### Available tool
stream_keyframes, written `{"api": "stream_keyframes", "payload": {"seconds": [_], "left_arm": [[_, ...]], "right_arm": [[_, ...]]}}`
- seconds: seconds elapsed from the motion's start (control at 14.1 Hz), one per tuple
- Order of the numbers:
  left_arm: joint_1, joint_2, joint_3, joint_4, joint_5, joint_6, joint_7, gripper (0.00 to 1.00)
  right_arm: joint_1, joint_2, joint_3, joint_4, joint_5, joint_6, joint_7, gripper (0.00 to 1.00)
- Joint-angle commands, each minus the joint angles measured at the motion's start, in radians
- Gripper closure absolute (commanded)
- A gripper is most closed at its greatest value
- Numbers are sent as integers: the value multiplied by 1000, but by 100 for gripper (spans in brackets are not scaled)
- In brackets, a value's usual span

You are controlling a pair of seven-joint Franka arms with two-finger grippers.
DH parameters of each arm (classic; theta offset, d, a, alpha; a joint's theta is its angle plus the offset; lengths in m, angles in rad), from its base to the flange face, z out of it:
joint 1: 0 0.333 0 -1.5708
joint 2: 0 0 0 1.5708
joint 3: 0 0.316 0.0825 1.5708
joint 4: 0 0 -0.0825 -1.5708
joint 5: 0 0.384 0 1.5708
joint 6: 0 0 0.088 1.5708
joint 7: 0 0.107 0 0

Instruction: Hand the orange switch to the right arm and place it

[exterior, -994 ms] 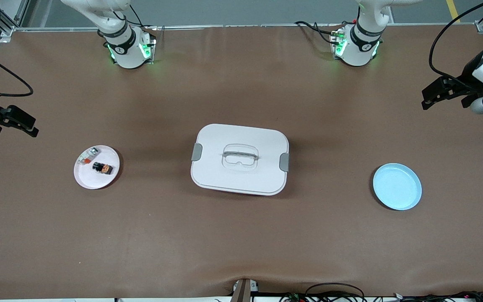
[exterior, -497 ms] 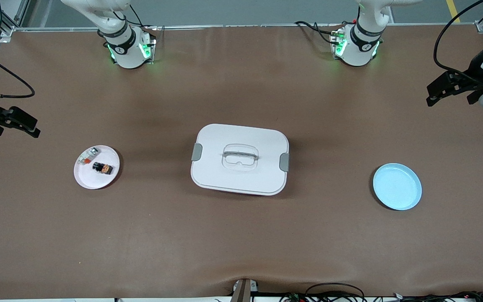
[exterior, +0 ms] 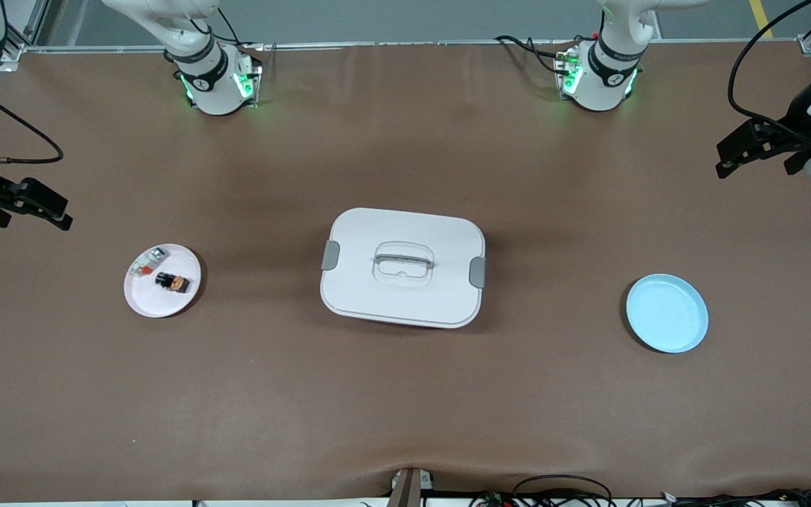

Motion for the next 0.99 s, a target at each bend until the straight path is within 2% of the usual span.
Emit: {"api": "stream_keyframes", "payload": {"seconds": [0.0,0.92], "left_arm": [[3,-10,-5,9,13,-16,7,0],[2,-7,-5,9,16,-26,16,0]], "right_arm": [[-2,3,5,17,13,-17,-9,0],[18,3,5,22,9,-17,-9,0]]}}
